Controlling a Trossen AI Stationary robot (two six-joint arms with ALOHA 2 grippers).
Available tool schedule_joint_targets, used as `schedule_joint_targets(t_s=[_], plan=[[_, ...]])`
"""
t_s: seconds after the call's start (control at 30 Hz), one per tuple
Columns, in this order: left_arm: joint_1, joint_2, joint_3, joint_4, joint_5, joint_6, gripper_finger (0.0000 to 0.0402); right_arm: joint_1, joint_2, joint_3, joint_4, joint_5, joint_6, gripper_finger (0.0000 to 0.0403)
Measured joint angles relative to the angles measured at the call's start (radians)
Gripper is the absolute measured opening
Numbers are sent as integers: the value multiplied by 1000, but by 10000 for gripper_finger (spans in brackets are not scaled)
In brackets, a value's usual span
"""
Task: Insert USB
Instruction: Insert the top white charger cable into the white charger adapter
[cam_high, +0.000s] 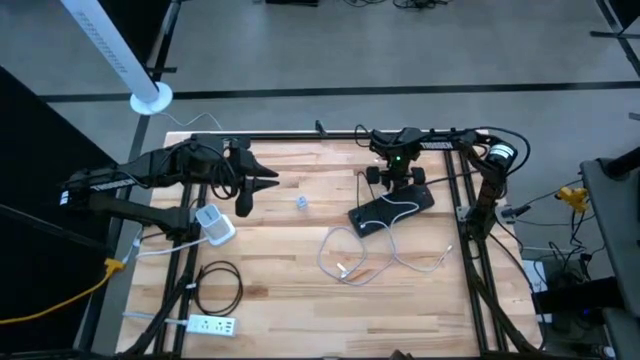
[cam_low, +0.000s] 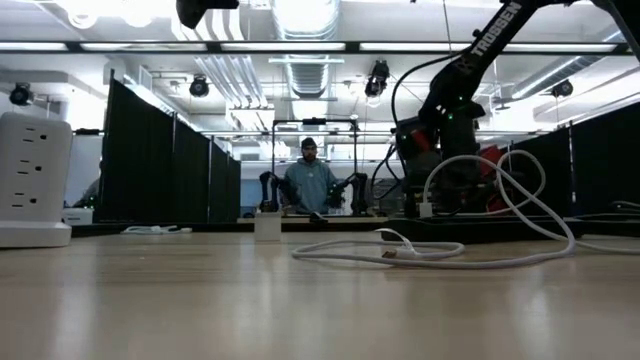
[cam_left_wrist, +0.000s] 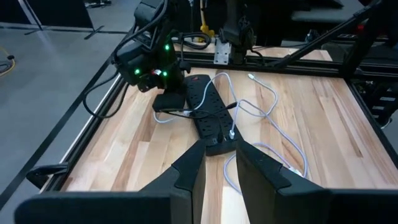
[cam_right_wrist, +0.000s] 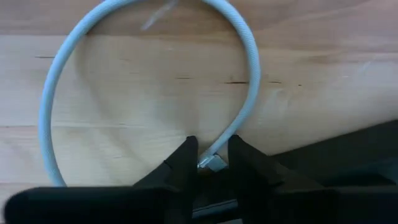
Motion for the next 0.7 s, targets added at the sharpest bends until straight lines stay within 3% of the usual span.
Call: schedule_joint_targets(t_s=[0.17,0.37,0.7], plan=[[0,-1,0,0,-1,0,66,-3,-8,5,10,-1,-31,6],[0,-10,0,0,4,4,66,-5,-103,24,14,51,-61,1],[7,27,0,108,60,29,66,15,-379,57,42,137,-199,0]])
